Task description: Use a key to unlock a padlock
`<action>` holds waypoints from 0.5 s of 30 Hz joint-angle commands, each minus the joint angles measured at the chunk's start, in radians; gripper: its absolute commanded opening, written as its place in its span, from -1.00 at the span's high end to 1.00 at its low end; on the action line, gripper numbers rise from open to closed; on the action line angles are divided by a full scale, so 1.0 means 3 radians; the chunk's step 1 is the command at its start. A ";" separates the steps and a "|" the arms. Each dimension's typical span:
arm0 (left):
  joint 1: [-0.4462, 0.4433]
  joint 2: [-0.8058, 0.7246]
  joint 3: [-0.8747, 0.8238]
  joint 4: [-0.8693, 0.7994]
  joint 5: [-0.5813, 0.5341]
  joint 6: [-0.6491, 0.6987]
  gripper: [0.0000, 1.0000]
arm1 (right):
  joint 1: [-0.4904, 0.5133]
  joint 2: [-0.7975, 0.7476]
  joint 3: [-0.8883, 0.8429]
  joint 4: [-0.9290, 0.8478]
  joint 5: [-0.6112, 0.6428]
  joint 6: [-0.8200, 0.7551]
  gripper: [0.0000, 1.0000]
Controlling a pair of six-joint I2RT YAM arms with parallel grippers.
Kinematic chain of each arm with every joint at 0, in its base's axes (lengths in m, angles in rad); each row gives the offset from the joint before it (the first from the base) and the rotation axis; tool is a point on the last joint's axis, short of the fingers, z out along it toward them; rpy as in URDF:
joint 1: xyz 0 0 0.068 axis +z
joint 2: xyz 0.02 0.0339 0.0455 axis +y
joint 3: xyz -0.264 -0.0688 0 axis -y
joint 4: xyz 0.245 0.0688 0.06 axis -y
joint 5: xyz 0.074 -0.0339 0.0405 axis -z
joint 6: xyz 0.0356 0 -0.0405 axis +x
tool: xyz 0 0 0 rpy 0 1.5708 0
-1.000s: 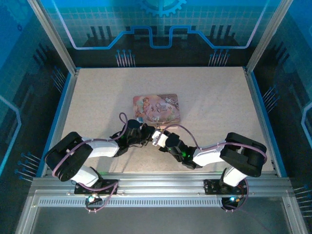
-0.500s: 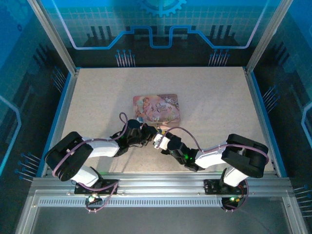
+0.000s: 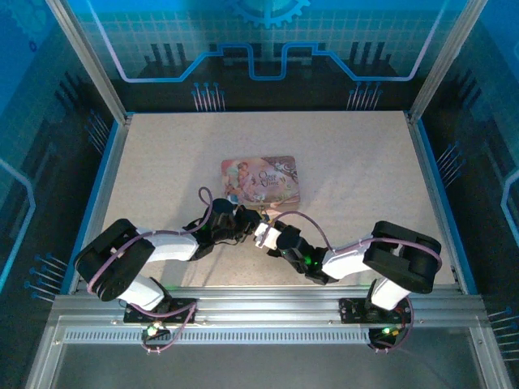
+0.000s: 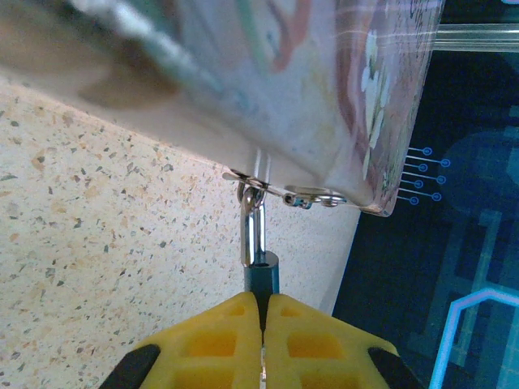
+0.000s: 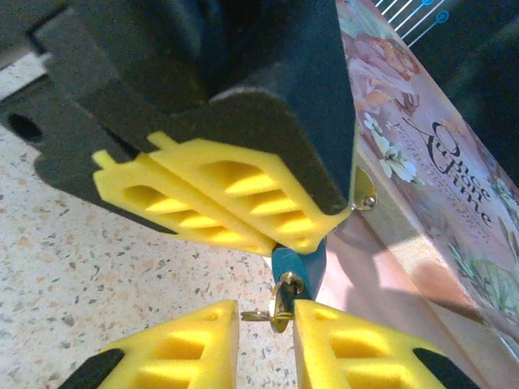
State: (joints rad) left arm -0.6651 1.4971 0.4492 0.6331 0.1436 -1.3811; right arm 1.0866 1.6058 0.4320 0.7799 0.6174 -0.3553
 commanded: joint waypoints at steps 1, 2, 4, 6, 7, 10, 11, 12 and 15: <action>-0.0066 0.0105 0.0026 -0.0234 0.0261 -0.0079 0.84 | 0.0035 0.0056 0.0088 0.0126 0.0046 -0.0009 0.55; -0.0065 0.0106 0.0028 -0.0236 0.0261 -0.0077 0.84 | 0.0034 0.0067 0.0098 0.0126 0.0051 -0.0007 0.55; -0.0067 0.0103 0.0027 -0.0229 0.0259 -0.0077 0.84 | 0.0021 0.0086 0.0104 0.0143 0.0061 -0.0002 0.55; -0.0064 0.0104 0.0027 -0.0234 0.0262 -0.0077 0.84 | 0.0006 0.0097 0.0116 0.0152 0.0059 0.0008 0.59; -0.0064 0.0108 0.0027 -0.0234 0.0259 -0.0080 0.84 | 0.0000 0.0103 0.0119 0.0151 0.0059 0.0011 0.61; -0.0068 0.0108 0.0027 -0.0231 0.0259 -0.0080 0.84 | -0.0022 0.0117 0.0140 0.0136 0.0064 0.0023 0.70; -0.0067 0.0108 0.0027 -0.0229 0.0261 -0.0076 0.84 | -0.0027 0.0127 0.0145 0.0135 0.0078 0.0029 0.74; -0.0065 0.0113 0.0027 -0.0229 0.0260 -0.0077 0.84 | -0.0032 0.0133 0.0150 0.0140 0.0096 0.0037 0.78; -0.0066 0.0114 0.0027 -0.0229 0.0258 -0.0078 0.84 | -0.0042 0.0139 0.0163 0.0139 0.0140 0.0086 0.95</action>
State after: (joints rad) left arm -0.6651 1.5063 0.4538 0.6334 0.1349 -1.3693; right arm 1.0855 1.6257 0.4469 0.7868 0.6369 -0.3496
